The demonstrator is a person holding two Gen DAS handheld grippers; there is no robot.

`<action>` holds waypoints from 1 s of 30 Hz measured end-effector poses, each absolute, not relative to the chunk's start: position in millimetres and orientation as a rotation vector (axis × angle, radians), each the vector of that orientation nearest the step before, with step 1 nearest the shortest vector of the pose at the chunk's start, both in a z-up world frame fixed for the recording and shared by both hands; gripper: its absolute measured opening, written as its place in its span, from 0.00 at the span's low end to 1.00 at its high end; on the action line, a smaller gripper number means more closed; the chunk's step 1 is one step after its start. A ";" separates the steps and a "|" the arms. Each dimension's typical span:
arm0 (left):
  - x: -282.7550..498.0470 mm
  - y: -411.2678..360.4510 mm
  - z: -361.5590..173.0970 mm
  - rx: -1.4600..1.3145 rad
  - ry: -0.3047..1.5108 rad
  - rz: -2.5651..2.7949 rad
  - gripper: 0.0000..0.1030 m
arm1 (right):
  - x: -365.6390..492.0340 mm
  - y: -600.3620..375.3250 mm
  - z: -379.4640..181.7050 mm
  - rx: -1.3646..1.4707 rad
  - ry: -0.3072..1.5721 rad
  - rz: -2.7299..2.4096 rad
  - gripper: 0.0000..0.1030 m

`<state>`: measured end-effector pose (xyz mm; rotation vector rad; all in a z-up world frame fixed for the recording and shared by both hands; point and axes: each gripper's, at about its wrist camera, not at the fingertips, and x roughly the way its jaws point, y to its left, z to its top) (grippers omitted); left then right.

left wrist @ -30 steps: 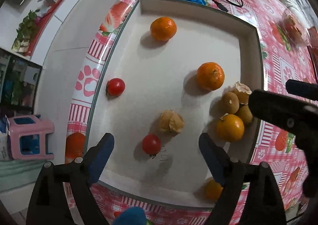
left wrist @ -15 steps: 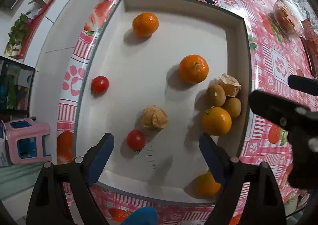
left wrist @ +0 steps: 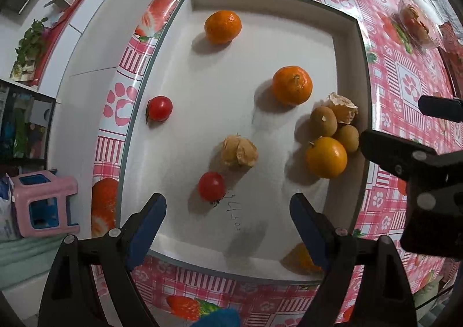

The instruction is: Organize fruits

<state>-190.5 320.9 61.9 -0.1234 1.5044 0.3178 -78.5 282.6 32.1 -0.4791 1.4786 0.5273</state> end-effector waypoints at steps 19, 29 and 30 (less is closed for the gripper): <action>-188.6 320.4 65.0 -0.127 1.507 0.294 0.87 | -81.7 291.0 26.4 -0.496 1.496 0.556 0.99; -186.7 318.0 67.1 -0.125 1.508 0.293 0.87 | -81.4 290.4 21.7 -0.504 1.505 0.560 0.99; -186.7 317.6 67.0 -0.125 1.507 0.292 0.87 | -81.5 290.5 21.8 -0.504 1.505 0.560 0.99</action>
